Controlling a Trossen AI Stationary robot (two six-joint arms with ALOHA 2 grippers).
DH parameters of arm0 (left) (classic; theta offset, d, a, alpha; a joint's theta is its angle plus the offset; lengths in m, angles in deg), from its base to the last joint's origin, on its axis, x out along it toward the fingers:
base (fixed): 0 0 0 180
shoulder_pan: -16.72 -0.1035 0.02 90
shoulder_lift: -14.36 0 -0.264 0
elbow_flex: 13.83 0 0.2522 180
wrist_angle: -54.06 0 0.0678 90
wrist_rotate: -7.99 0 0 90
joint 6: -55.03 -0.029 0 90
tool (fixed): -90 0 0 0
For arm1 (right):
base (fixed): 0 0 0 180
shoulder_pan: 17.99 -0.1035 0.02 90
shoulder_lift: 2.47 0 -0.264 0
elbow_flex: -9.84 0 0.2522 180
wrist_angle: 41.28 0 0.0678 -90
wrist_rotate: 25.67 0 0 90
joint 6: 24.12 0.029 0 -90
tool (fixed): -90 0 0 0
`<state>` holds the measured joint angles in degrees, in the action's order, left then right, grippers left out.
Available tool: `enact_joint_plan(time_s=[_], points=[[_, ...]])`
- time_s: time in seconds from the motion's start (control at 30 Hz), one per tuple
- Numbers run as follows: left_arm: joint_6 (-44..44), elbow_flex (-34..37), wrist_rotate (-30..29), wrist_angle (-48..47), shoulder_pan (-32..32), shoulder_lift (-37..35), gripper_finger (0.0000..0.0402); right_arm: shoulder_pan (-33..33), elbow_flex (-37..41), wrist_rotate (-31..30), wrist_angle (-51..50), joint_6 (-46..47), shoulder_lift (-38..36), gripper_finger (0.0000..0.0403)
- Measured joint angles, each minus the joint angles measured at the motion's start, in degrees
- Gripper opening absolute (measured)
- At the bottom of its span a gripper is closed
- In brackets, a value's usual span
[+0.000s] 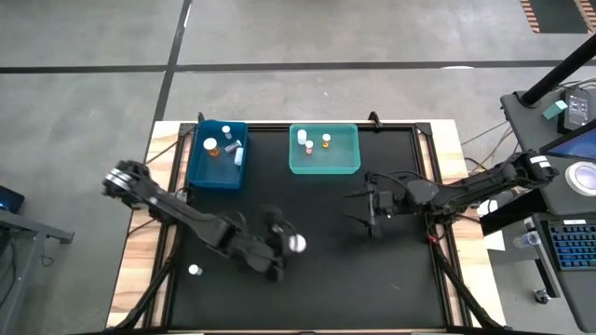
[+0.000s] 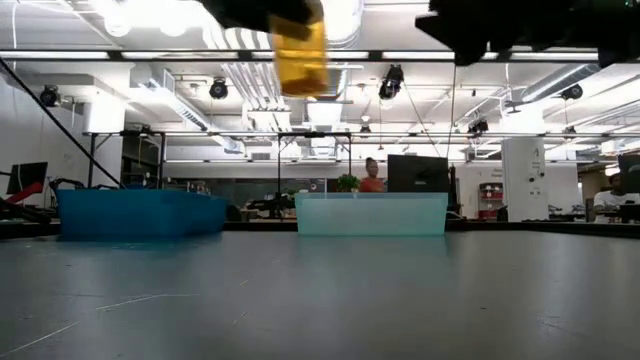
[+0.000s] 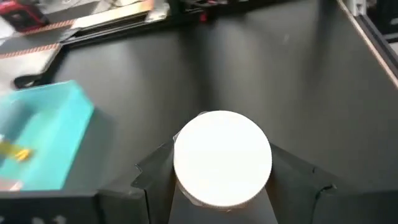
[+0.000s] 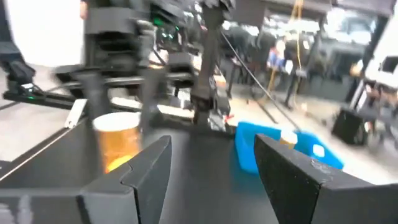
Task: Pick and place medicine bottles into bin by pill shape (circle, oval)
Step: Put the orange capsule bottle into the blue bin
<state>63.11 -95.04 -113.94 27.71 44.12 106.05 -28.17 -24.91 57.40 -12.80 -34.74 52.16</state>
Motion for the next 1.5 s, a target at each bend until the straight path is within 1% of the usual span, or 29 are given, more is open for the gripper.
enact_joint_plan(time_s=[0.1, 0.23, 0.33, 0.47, 0.6, 0.77, 0.93, 1.1, 1.33, 1.5], points=[[0.7, 5.4, -2.1, -0.1, -1.0, -7.0, 0.0189, 1.1, 0.3, 3.1, 3.4, -3.4, 0.1, 0.0219], [2.0, 11.6, -6.1, -0.1, -2.5, -15.2, 0.0192, 4.6, 0.4, 6.2, 3.6, -5.1, -1.1, 0.0219], [2.1, 15.4, -6.7, -0.2, -4.3, -20.0, 0.0194, 9.2, 0.4, 11.8, 3.6, -4.9, -1.4, 0.0219], [2.1, 18.5, -7.9, -0.2, -8.3, -24.8, 0.0195, 16.0, 0.4, 17.8, 3.6, -3.0, -1.3, 0.0219], [2.1, 18.8, -7.8, -3.7, -13.7, -27.3, 0.0196, 21.7, 0.4, 22.2, 3.5, -1.9, -1.3, 0.0219], [2.1, 18.2, -7.6, -11.0, -22.0, -29.4, 0.0197, 26.3, -0.2, 22.3, 3.5, -1.8, -1.3, 0.0219], [2.4, 18.2, -6.2, -13.4, -30.8, -32.1, 0.0197, 28.8, -1.0, 22.4, 3.5, -2.0, -1.3, 0.0219], [4.0, 19.0, -5.9, -14.0, -38.8, -33.6, 0.0197, 29.0, -1.2, 22.5, 3.5, -2.7, -1.3, 0.0219], [10.7, 23.5, -5.8, -14.0, -49.4, -33.8, 0.0198, 29.0, -1.2, 22.4, 3.2, -1.9, -1.3, 0.0219], [16.2, 28.0, -5.7, -13.8, -54.8, -33.8, 0.0198, 29.0, -1.2, 22.4, 3.0, -1.2, -1.2, 0.0219]])
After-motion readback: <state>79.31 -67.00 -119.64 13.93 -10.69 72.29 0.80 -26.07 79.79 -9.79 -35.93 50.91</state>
